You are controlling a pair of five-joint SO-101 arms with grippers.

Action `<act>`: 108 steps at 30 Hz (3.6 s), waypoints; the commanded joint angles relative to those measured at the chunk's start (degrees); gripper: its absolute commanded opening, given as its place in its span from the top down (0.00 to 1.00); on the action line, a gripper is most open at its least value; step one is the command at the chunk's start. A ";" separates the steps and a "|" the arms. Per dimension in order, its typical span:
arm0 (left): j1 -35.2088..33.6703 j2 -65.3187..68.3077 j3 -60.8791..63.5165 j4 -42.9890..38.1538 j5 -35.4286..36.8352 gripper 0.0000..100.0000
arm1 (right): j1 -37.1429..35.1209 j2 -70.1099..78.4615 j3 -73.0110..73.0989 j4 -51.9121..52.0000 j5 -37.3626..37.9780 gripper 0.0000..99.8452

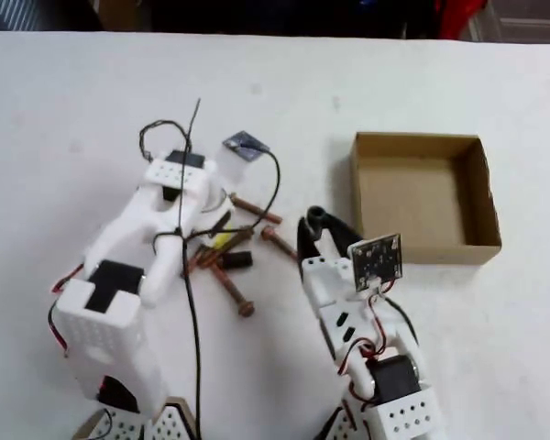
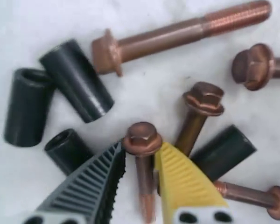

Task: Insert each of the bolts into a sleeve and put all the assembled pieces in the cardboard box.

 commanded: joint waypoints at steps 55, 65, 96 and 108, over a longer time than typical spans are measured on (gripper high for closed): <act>2.07 -21.76 -12.22 25.49 5.63 0.98 | 0.48 -1.01 0.53 1.71 -0.79 0.98; 1.89 -35.74 -10.29 26.11 5.71 0.98 | -5.76 -1.27 0.53 1.36 -0.79 0.98; 14.20 -63.87 -4.84 12.57 29.98 0.98 | -16.40 -1.01 0.53 -7.52 1.76 0.98; 14.29 -85.32 29.10 -18.37 30.42 0.98 | -16.66 -1.01 0.53 -6.29 7.30 0.98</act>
